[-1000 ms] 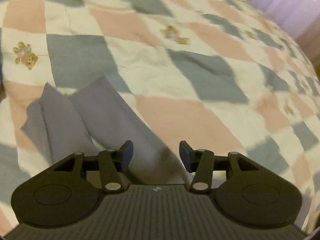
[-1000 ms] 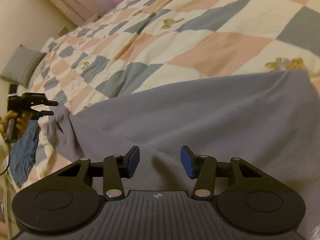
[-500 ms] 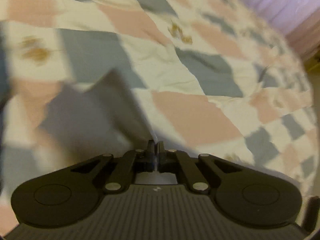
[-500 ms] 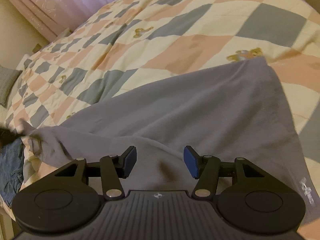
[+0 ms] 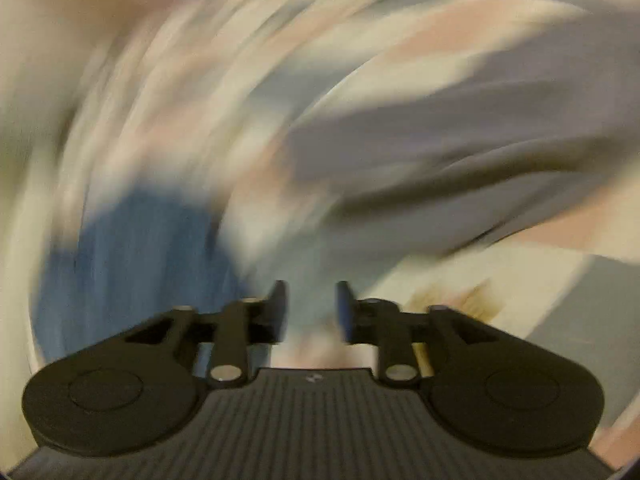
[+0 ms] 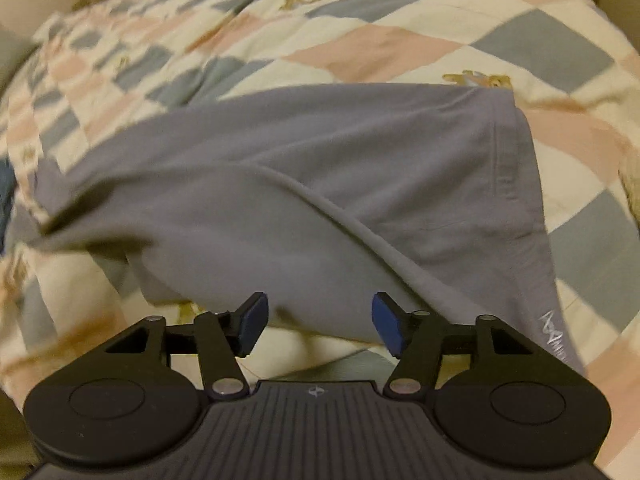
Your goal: Fold clothes
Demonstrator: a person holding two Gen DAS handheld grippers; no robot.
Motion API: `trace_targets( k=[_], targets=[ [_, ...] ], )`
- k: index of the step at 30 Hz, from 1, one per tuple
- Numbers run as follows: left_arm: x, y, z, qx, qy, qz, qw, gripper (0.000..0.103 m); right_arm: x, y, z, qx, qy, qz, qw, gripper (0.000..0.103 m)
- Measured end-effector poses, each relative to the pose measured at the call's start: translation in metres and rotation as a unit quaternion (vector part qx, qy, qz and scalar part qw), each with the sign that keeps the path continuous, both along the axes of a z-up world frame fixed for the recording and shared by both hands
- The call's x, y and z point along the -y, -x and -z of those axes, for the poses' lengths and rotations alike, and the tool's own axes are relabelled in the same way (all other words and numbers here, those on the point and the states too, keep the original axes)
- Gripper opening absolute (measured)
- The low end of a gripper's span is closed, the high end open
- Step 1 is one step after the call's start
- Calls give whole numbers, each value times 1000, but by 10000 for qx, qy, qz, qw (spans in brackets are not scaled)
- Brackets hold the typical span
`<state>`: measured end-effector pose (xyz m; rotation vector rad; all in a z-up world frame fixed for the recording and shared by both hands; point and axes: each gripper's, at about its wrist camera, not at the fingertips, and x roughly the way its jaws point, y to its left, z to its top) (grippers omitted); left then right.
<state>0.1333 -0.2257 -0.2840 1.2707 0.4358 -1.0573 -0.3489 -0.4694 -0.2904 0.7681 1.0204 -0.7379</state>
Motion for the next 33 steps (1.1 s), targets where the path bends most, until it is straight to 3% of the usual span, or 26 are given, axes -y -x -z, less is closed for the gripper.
trace_targets(
  k=[1, 3, 6, 9, 14, 16, 17, 19, 20, 22, 25, 29, 30, 33],
  targets=[
    [9, 17, 5, 140, -123, 764, 9969, 35, 0, -1, 0, -65, 36, -86, 9999, 61],
    [22, 40, 21, 487, -418, 1947, 9788, 35, -1, 0, 1, -132, 102, -168, 9997, 61],
    [38, 47, 47, 889, -834, 3006, 9459, 35, -1, 6, 2, -137, 99, -93, 9998, 61],
    [54, 39, 65, 956, -1220, 3459, 9254, 35, -2, 13, 3, -140, 103, 23, 9998, 64],
    [67, 28, 88, 539, -2067, 3978, 8922, 34, -3, 24, 6, -122, 37, 227, 9997, 64],
    [69, 25, 95, 539, -2200, 4096, 8837, 34, -3, 28, 5, -132, 62, 284, 9995, 64],
    [70, 24, 98, 543, -2237, 4108, 8822, 33, -2, 29, 5, -136, 84, 308, 9994, 64],
    [74, 23, 106, 580, -2286, 4072, 8824, 9, 0, 31, 3, -151, 141, 334, 9992, 64],
    [73, 22, 109, 655, -2279, 4079, 8817, 4, 1, 32, 2, -185, 207, 294, 9992, 64],
    [70, 22, 112, 798, -2195, 4097, 8818, 3, 1, 31, -3, -288, 400, 136, 9987, 63],
    [64, 20, 103, 943, -1904, 3914, 8953, 3, -2, 26, -7, -704, 797, -462, 9933, 61],
    [61, 18, 76, 984, -1509, 3438, 9216, 1, -12, 16, 6, -1769, 1529, -1539, 9600, 58],
    [58, 19, 68, 1007, -1446, 3352, 9255, 1, -13, 17, 10, -1920, 1652, -1682, 9526, 58],
    [43, 27, 52, 1107, -1352, 3182, 9318, 1, -17, 26, 11, -1994, 1780, -1856, 9456, 60]
  ],
)
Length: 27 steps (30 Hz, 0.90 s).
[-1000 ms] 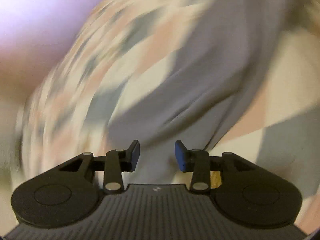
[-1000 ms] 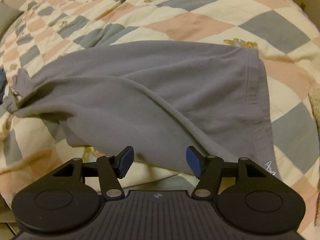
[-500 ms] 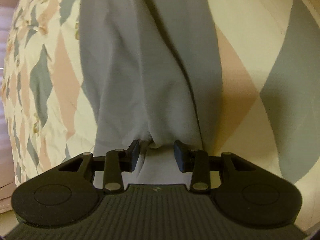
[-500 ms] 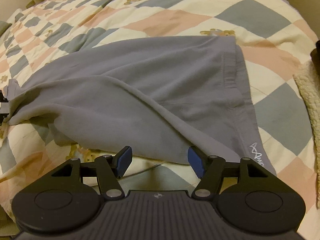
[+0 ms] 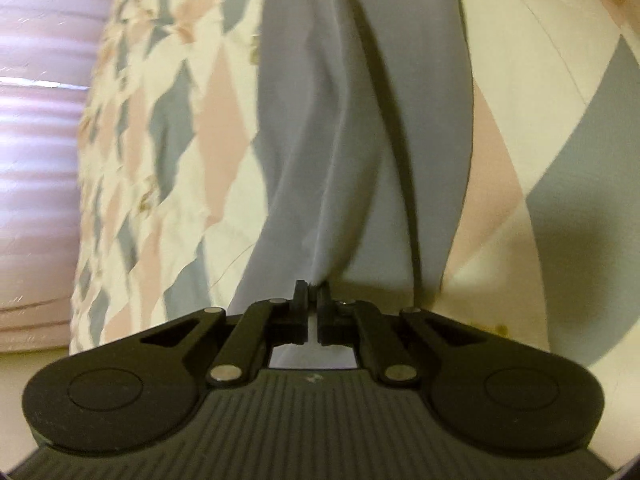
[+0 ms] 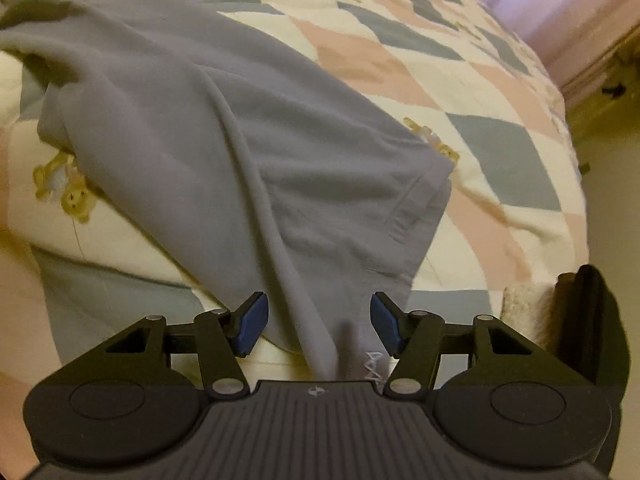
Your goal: Fold clothes
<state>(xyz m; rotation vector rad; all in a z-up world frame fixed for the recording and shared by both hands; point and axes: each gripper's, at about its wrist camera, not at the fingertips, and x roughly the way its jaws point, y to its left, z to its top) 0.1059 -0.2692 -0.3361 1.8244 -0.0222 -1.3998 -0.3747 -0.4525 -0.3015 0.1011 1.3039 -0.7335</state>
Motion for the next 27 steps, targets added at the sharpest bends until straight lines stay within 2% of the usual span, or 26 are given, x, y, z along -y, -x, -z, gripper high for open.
trace_targets(
  k=[2, 3, 4, 5, 6, 7, 10, 13, 16, 18, 19, 20, 21, 23, 24, 26, 27],
  targets=[
    [-17, 11, -7, 43, 48, -49, 10000, 1, -2, 7, -3, 90, 46, -62, 9999, 61],
    [-23, 14, -6, 56, 71, -85, 9999, 1, -2, 10, 1, 86, -69, -65, 9999, 53],
    [-34, 18, -7, 87, 97, -106, 9999, 1, -1, 12, 6, 75, -203, -65, 9997, 36],
    [-43, 22, -8, 142, 161, -115, 9997, 1, -4, 14, 9, 0, -200, -235, 9995, 4],
    [-47, 26, -8, 204, 245, -124, 9994, 1, -8, 15, 11, -85, -178, -430, 9989, 0],
    [-51, 28, -12, 236, 357, -169, 9989, 1, -12, 16, 13, -170, -156, -624, 9978, 0],
    [-71, 33, -43, 263, 814, -553, 9948, 1, -37, 34, -12, -76, 153, -993, 9949, 0],
    [-108, 41, -88, 171, 1246, -1204, 9847, 1, -63, 52, -34, -34, 395, -1329, 9903, 0],
    [-161, 61, -111, -8, 1194, -1898, 9745, 1, -87, 68, -35, -148, 243, -1613, 9865, 0],
    [-194, 73, -101, -170, 942, -2469, 9643, 1, -100, 73, -21, -300, 62, -1828, 9827, 1],
    [-208, 77, -89, -303, 807, -2816, 9557, 2, -105, 74, -10, -413, -40, -1936, 9802, 1],
    [-220, 79, -74, -494, 635, -3210, 9437, 2, -109, 75, 1, -579, -167, -1953, 9789, 5],
    [-232, 79, -56, -713, 429, -3656, 9271, 6, -113, 76, 13, -753, -297, -1956, 9773, 18],
    [-253, 80, -24, -1000, 131, -4326, 8959, 6, -120, 77, 37, -1099, -558, -1959, 9728, 27],
    [-261, 80, -13, -1113, 12, -4592, 8813, 7, -122, 79, 40, -1137, -572, -1903, 9734, 36],
    [-273, 76, -9, -1353, 81, -5084, 8504, 8, -122, 83, 38, -1071, -594, -1709, 9776, 46],
    [-277, 69, -14, -1537, 258, -5359, 8298, 9, -117, 85, 33, -865, -685, -1431, 9835, 51]
  ],
)
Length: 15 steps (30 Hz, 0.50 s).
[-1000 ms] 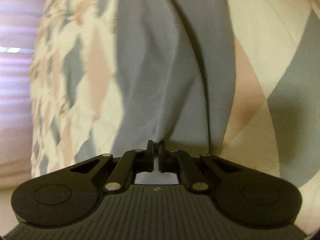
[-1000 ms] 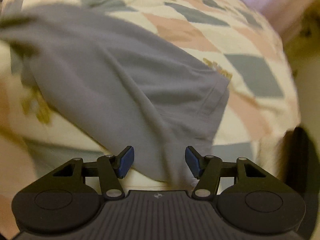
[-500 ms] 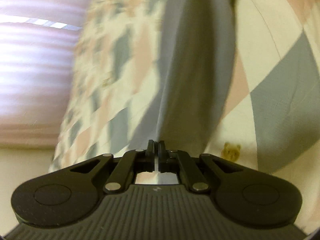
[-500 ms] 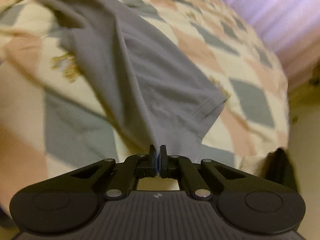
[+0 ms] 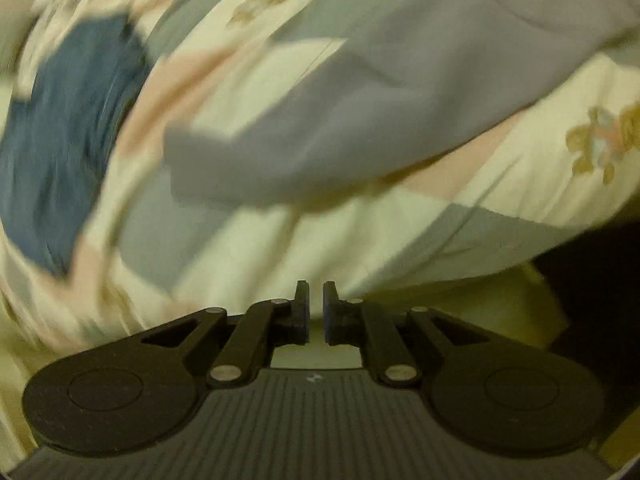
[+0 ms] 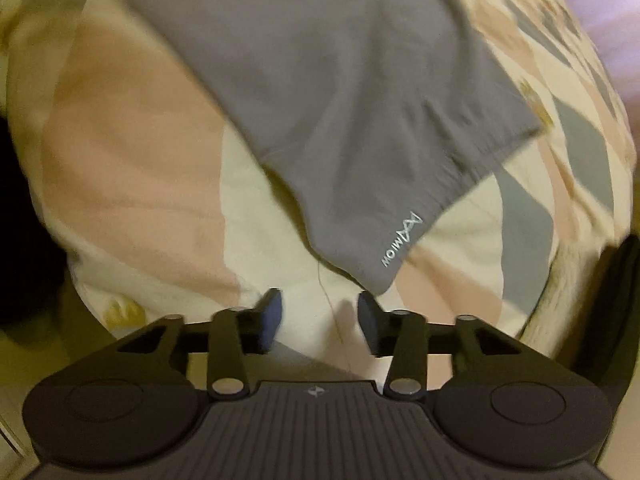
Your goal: Fold clothes
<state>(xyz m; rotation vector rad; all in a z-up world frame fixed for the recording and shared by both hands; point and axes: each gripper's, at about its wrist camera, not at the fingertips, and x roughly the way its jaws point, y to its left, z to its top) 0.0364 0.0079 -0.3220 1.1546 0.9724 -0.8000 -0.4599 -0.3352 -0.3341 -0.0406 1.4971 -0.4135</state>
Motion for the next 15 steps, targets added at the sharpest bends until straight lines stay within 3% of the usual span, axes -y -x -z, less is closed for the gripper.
trace_targets(
  k=[3, 7, 10, 14, 15],
  targets=[
    [-4, -30, -27, -108, 797, -1115, 9905, 28, 20, 5, -16, 647, -385, 1210, 9898, 58],
    [7, -84, -56, -172, 1864, -2267, 9558, 36, 35, 5, -16, 1292, -714, 2372, 9602, 60],
    [20, -120, -52, -470, 2109, -2826, 9346, 44, 33, -5, -10, 1450, -901, 2659, 9488, 60],
    [37, -151, -29, -957, 2085, -3297, 9158, 59, 30, -23, -3, 1337, -986, 2596, 9513, 61],
    [39, -156, -22, -1073, 2064, -3342, 9133, 39, 28, -28, -2, 1312, -960, 2578, 9524, 61]
  ],
)
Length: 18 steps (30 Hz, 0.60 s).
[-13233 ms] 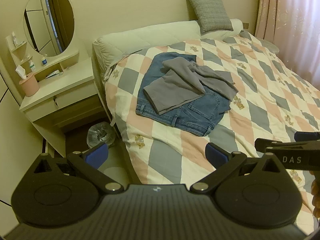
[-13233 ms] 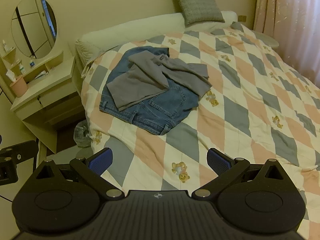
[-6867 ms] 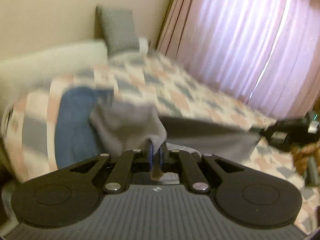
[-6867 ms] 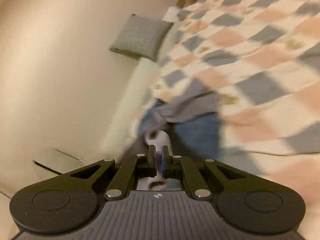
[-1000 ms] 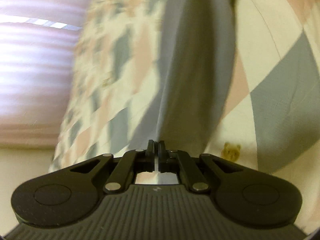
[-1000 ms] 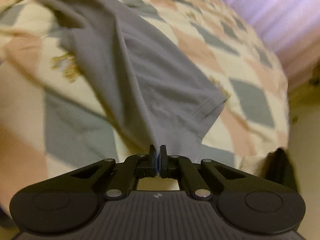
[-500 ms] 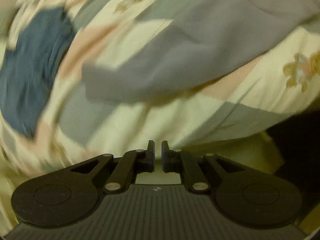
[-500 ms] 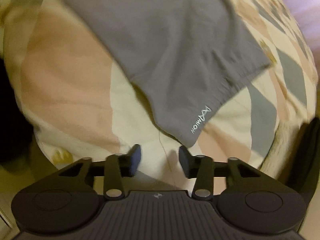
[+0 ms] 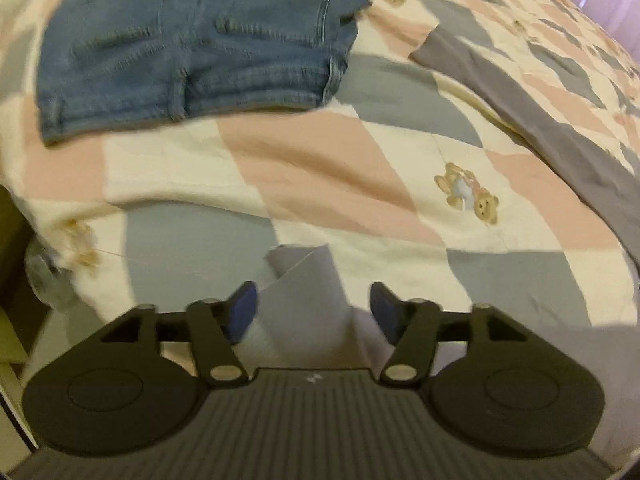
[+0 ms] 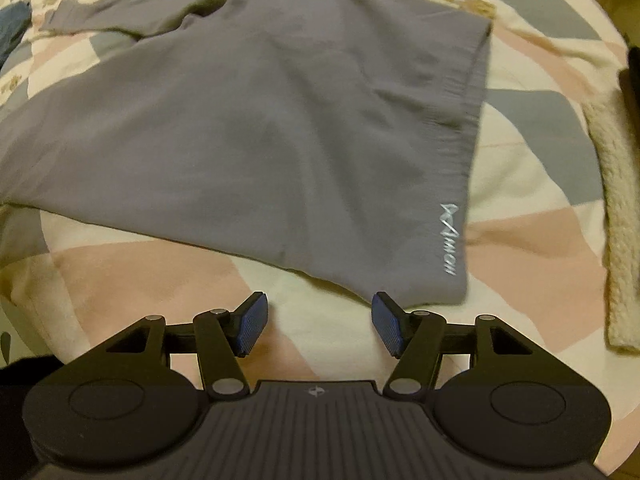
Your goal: Fold clothes
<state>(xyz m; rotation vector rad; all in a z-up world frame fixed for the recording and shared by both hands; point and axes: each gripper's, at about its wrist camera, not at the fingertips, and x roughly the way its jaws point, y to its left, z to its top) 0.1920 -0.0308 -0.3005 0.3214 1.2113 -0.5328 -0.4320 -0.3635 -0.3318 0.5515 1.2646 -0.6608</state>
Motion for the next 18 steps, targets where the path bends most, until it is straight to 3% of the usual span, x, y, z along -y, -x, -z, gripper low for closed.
trace_targets(
  k=[1, 2, 4, 7, 10, 11, 13, 14, 16, 18],
  targets=[
    [-2, -3, 6, -81, -9, -24, 10000, 19, -1, -4, 1, -30, 25, -17, 10000, 61],
    [-4, -7, 11, -147, -31, -63, 9999, 5, 0, -8, 1, -27, 39, 9, 10000, 61],
    [-9, -6, 0, -6, 273, -16, 9996, 4, 2, -11, -1, 40, 47, 128, 9999, 61],
    [-9, 6, -56, 831, 1085, 462, 9895, 5, 6, -15, -4, 101, 95, 334, 9993, 61],
    [0, 11, -91, 1557, 1104, 771, 9786, 8, 11, -18, -6, 161, 146, 599, 9980, 61],
    [5, 10, -88, 1649, 901, 875, 9783, 16, 13, -19, -6, 185, 157, 675, 9974, 61],
    [16, 3, -64, 1772, 219, 928, 9795, 46, 15, -23, -4, 212, 141, 769, 9967, 61],
    [17, -5, -49, 1703, 6, 827, 9819, 57, 15, -26, -3, 211, 120, 792, 9966, 61],
    [6, -25, -23, 1204, -34, 286, 9923, 55, 12, -31, -3, 154, 141, 704, 9973, 61],
    [-18, -38, -6, 369, 448, -556, 9968, 42, 8, -32, -4, 110, 162, 626, 9978, 63]
  ],
)
